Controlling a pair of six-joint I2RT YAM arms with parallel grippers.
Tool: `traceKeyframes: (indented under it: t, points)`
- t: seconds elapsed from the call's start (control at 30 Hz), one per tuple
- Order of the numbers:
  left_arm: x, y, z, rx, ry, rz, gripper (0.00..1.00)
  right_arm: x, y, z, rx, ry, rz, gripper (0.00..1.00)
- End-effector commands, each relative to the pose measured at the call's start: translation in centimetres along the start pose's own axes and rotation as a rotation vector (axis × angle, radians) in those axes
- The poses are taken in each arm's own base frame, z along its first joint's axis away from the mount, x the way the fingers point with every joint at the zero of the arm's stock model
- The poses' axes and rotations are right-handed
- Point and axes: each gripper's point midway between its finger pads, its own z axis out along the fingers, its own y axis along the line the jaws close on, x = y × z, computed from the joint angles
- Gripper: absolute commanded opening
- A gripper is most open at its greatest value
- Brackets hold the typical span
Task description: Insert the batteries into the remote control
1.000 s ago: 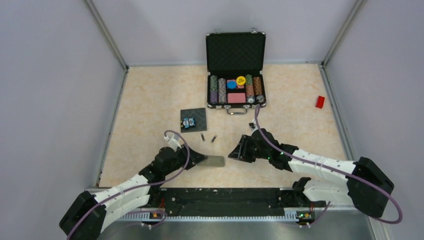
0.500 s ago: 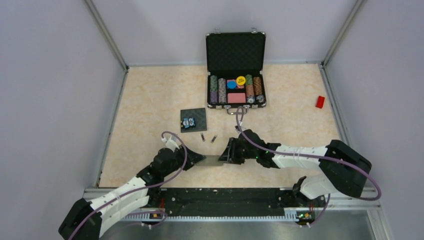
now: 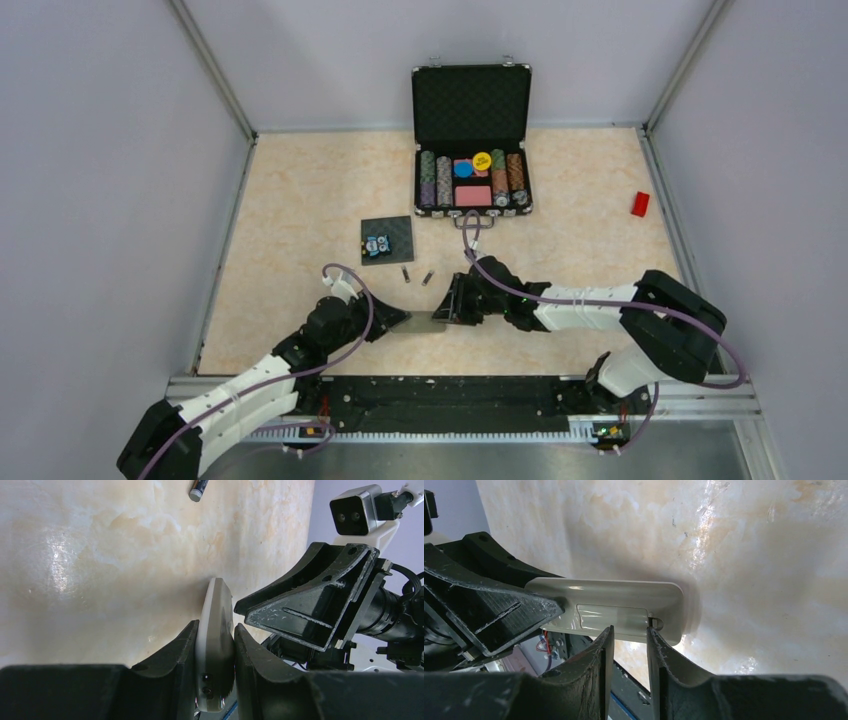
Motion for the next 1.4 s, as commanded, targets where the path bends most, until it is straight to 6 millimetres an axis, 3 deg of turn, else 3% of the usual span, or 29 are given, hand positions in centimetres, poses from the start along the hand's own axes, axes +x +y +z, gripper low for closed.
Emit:
traceKeyframes:
  t: [0.0,0.53,0.97,1.37]
  points:
    - [2.1,6.1,-0.6,-0.164,0.048,0.025,0.0,-0.7,1.8,0.4,-0.053,-0.024,-0.034,0.29]
    - [2.0,6.1,-0.7,-0.15,0.037,0.028,0.0,-0.8,1.1,1.2,-0.017,-0.024,-0.031,0.29]
    - [2.4,6.2,-0.6,-0.15,0.06,0.03,0.0,1.5,-0.4,2.3,-0.034,0.057,0.003,0.28]
    - [2.7,6.1,-0.3,-0.14,0.08,0.032,0.0,3.2,3.6,1.8,-0.319,0.143,0.02,0.28]
